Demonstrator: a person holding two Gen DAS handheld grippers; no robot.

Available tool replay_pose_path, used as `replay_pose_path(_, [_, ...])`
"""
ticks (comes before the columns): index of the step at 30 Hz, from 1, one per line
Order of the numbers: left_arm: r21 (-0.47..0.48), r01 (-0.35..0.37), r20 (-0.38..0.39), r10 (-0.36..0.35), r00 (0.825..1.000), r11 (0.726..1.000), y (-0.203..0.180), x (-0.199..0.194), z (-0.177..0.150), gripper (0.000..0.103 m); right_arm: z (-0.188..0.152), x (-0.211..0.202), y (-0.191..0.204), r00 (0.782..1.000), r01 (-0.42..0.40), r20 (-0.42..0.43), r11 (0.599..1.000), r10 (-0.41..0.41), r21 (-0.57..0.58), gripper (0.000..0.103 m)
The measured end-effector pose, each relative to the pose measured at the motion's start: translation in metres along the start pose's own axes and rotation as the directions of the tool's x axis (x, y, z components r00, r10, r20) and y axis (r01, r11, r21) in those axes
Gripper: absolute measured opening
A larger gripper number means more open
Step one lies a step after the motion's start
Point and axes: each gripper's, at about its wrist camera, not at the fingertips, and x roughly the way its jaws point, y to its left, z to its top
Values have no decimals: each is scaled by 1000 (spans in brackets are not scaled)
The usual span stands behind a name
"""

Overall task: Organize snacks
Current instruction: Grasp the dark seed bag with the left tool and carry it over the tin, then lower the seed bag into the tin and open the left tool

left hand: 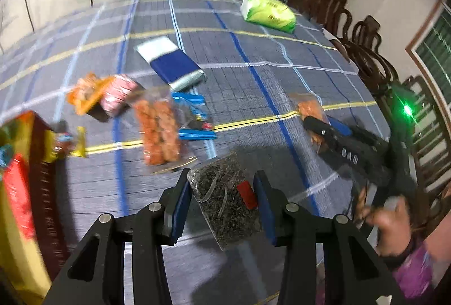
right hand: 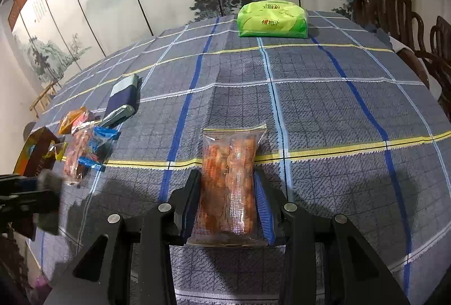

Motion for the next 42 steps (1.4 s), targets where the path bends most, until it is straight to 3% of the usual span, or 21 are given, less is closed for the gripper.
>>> replay_pose_path(11, [-54, -2, -24, 1, 1000, 999, 25, -15, -29, 40, -1, 2, 11, 998, 65, 1, 996, -65, -52, 39])
replay_pose_path(20, [-125, 18, 49, -12, 999, 992, 57, -61, -34, 40, -2, 3, 16, 995, 99, 3, 992, -99, -78, 38])
replay_pose_path(29, [-222, -132, 76, 152, 985, 966, 136, -99, -53, 40, -2, 4, 18, 994, 106, 3, 991, -107, -84, 38])
replay_pose_path(37, [-247, -316, 39, 335, 941, 916, 204, -97, -67, 40, -2, 4, 18, 994, 110, 3, 990, -110, -86, 38])
replay_pose_path(42, [-244, -359, 17, 374, 927, 901, 228, -82, -68, 40, -3, 3, 18, 993, 117, 4, 989, -118, -92, 38])
